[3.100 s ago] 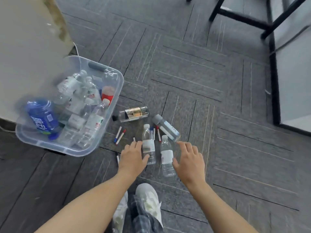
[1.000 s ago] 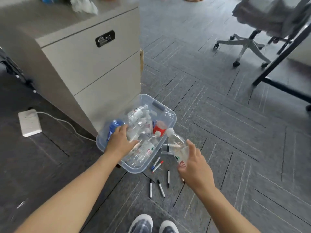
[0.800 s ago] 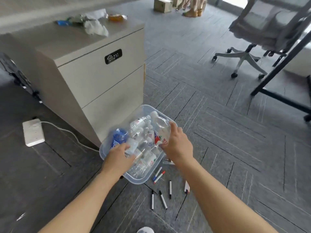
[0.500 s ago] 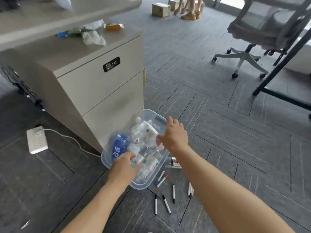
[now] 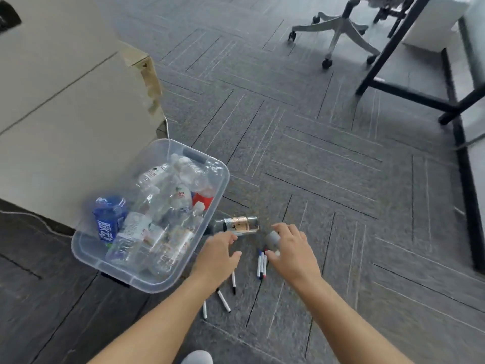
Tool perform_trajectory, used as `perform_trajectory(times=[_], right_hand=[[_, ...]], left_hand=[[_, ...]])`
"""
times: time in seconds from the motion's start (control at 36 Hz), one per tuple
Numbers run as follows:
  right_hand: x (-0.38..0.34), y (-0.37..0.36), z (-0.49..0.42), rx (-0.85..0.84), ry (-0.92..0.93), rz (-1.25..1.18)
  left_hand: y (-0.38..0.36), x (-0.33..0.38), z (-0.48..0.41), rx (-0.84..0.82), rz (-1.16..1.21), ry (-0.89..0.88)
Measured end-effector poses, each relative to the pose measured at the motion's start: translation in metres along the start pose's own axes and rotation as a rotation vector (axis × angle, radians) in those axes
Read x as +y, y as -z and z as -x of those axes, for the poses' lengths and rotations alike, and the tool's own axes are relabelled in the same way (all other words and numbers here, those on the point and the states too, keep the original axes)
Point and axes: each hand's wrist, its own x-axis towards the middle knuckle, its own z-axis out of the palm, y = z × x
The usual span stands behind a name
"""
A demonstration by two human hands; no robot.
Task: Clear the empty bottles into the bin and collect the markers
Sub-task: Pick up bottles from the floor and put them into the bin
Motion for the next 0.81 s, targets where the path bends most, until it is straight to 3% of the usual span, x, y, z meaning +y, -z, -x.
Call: perform_trajectory(times=[0.47, 0.69, 0.81], right_hand=[[0.123, -0.094, -0.005, -0.081, -0.134, 0.006], [0.132, -0.103, -0.033, -0.059, -0.129, 0.055], [0.135, -0.108, -0.057, -0.065, -0.162, 0.115]], left_hand=[[-0.103, -0.057, -0.162, -0.109, -0.571, 0.004], [-0.116, -0.07, -0.16, -0.1, -0.66, 0.024], [-0.106, -0.056, -0.134, 0.011, -0.504, 0.056]])
